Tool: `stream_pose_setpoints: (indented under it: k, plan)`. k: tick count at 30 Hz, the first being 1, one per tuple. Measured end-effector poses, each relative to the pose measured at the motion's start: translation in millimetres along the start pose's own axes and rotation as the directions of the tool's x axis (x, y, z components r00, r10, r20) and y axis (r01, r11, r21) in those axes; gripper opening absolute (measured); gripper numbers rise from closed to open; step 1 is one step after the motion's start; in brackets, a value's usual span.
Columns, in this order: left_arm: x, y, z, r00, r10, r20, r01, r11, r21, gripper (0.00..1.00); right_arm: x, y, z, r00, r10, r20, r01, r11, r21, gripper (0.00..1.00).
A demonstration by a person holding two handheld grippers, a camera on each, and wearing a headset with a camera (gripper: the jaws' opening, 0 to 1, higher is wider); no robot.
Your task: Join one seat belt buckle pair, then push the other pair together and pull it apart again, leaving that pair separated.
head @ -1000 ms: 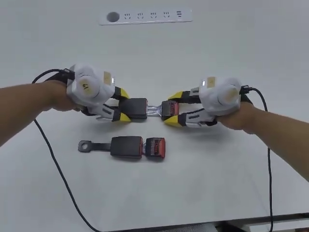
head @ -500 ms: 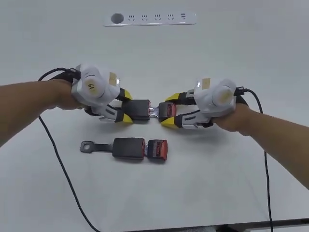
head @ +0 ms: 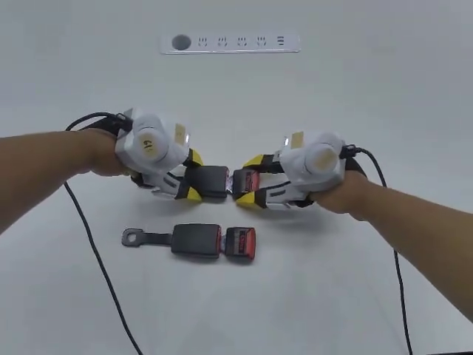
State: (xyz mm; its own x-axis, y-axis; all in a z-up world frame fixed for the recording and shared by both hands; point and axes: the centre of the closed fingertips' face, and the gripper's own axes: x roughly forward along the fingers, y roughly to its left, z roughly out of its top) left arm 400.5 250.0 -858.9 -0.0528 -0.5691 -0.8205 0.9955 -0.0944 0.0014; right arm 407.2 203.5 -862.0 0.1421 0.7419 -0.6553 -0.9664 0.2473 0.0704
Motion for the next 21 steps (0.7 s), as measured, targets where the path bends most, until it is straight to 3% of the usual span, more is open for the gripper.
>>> stream_pose_setpoints:
  k: [7, 21]
  plan:
    - [0.5, 0.0, 0.6, 1.0000, 0.001, -0.006, -0.001, 1.000, -0.005, 0.33, -1.1, -0.1, -2.5, 0.9994, 0.000, -0.035, -0.001, 1.000, -0.019, 0.35]
    - [1.8, 0.2, 3.6, 0.9998, -0.003, -0.019, 0.003, 1.000, -0.007, 0.33, -2.3, 0.8, -4.5, 0.9988, -0.009, -0.049, 0.008, 1.000, -0.023, 0.35]
